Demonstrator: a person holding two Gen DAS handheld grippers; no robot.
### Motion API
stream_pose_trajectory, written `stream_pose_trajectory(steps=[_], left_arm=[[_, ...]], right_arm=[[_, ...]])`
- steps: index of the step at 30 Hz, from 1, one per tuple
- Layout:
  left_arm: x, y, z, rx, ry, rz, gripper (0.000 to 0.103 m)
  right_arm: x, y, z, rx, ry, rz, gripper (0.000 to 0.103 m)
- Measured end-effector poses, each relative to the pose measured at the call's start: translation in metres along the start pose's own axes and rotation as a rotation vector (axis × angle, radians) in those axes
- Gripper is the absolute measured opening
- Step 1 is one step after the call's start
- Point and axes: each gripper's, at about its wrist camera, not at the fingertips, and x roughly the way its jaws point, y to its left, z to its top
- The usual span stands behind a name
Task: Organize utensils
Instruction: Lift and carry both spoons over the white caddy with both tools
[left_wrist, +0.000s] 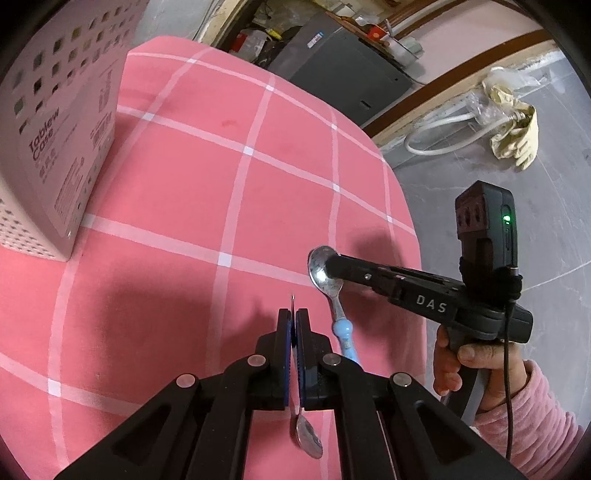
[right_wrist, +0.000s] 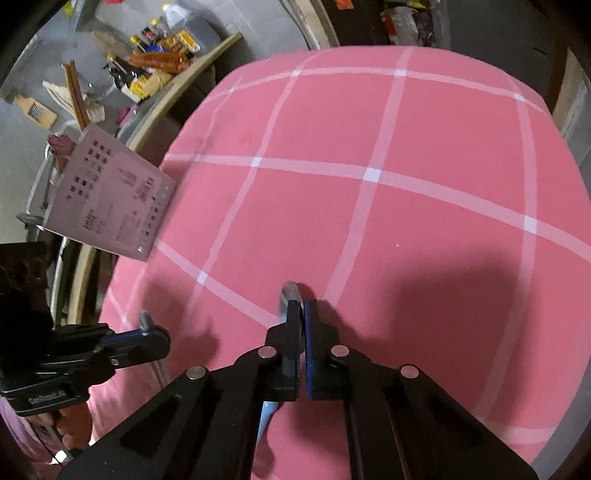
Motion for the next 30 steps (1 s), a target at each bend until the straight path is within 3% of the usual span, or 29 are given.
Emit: stream_pose_trajectory(steps=[7,16,23,30], left_arm=[[-0.02,-0.012,0.0,0.058,-0.021,0.024,0.003],[-0.068,-0.035,0.005,0.14,-0.111,0.079,0.003],[-0.137,-0.057,0.025,0.199,-0.222,0.069,0.003],[-0.222,-0.063,0.057,0.236,-0.363,0.07,0.003]], right_arm=[[-0.044,-0.005,-0.021,0.051,-0.131,0.048,0.002],[-0.131,0.01,-0.047,0.052,-0.412,-0.01,0.002],[-0.192,0.047,-0.044,0.039,-0.623,-0.01,0.002],[-0.24,0.102,-0.02,-0.035,-0.815,0.002,0.002]])
